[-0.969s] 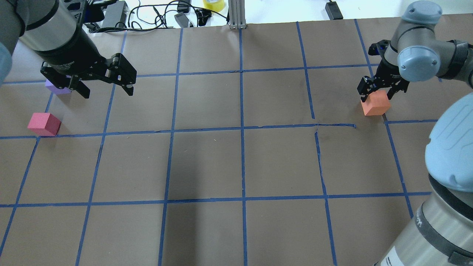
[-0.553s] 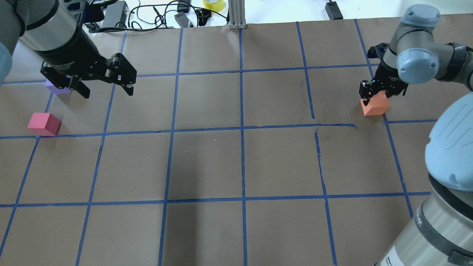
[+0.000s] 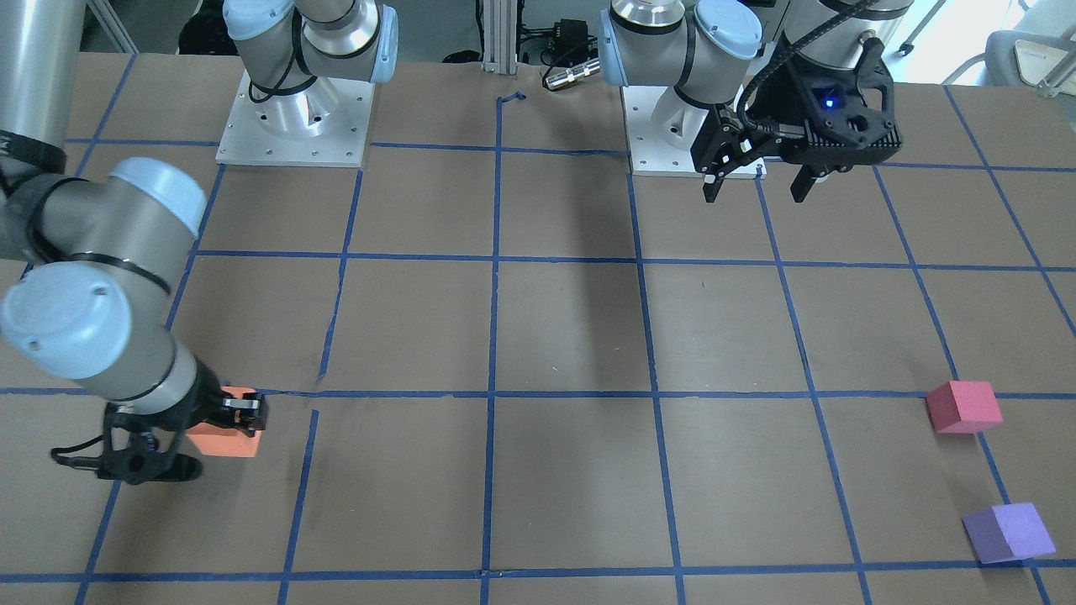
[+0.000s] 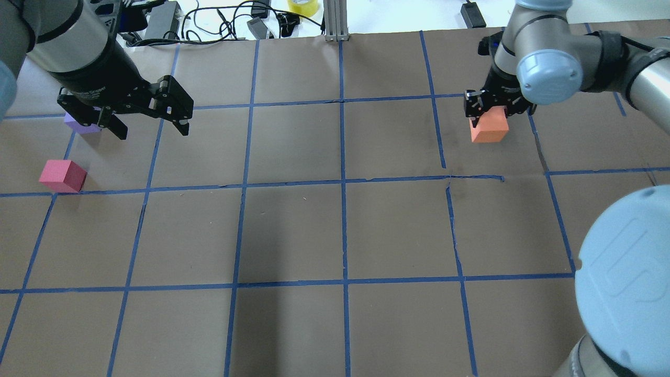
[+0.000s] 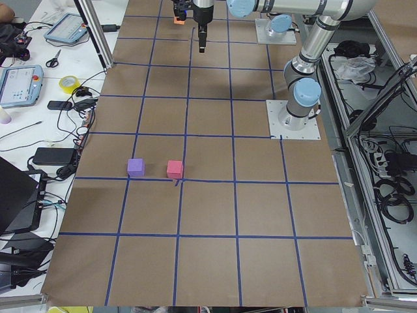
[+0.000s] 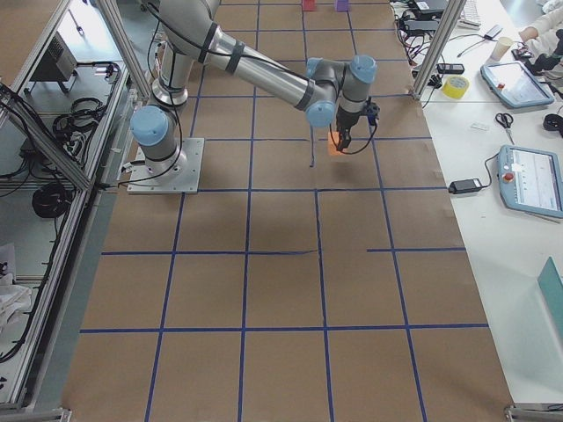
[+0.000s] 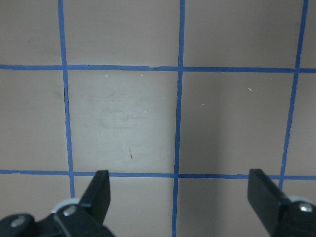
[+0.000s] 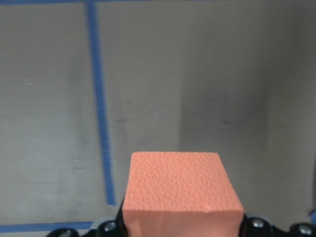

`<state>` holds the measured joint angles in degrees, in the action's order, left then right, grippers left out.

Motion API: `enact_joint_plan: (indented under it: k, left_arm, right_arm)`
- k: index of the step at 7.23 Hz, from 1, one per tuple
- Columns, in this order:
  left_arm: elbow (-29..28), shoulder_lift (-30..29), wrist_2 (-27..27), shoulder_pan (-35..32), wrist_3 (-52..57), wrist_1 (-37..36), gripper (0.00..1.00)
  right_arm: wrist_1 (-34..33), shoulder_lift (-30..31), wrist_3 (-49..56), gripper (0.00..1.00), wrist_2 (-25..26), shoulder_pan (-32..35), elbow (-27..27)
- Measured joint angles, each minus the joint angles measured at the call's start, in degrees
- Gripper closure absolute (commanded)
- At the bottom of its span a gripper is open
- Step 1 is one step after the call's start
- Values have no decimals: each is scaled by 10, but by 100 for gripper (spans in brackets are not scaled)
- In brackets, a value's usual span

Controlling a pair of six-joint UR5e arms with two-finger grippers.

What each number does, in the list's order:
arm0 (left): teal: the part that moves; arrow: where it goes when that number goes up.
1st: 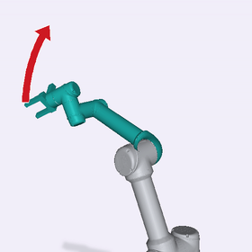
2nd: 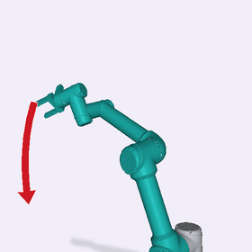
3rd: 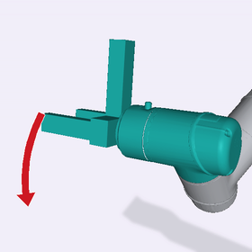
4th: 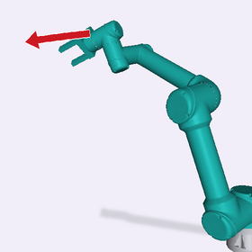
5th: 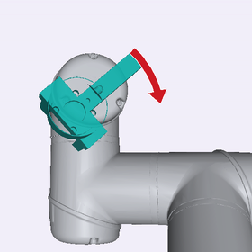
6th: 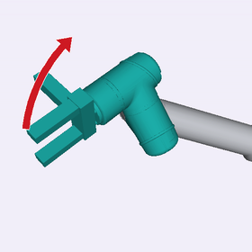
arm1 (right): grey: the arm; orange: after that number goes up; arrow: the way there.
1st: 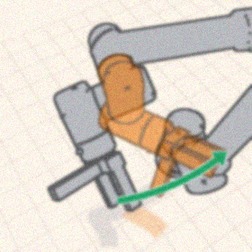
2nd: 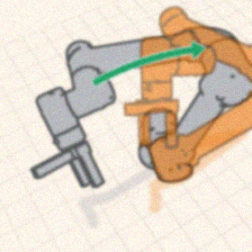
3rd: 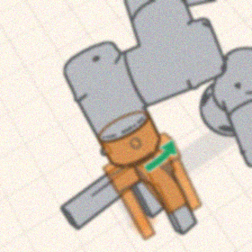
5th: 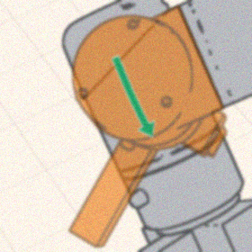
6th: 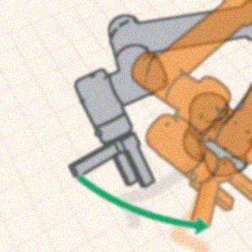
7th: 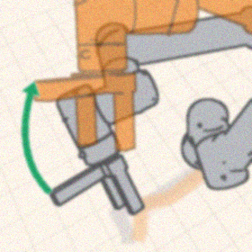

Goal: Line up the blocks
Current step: 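Carry the orange cube toward the table center with the right gripper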

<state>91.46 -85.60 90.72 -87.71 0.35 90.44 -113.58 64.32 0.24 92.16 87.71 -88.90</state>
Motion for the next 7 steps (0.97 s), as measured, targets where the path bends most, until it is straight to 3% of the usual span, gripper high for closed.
enact_joint_plan:
  k: [2,4,7]
  left_arm:
    - [0,0,0,0,0,0,0]
    - [0,0,1,-1,0,1,0]
    - [0,0,1,-1,0,1,0]
  right_arm:
    - [-3,-15,-157,98,-20,123,31]
    - [-8,-59,-250,98,-31,205,72]
    - [-31,-113,-271,97,-33,239,106]
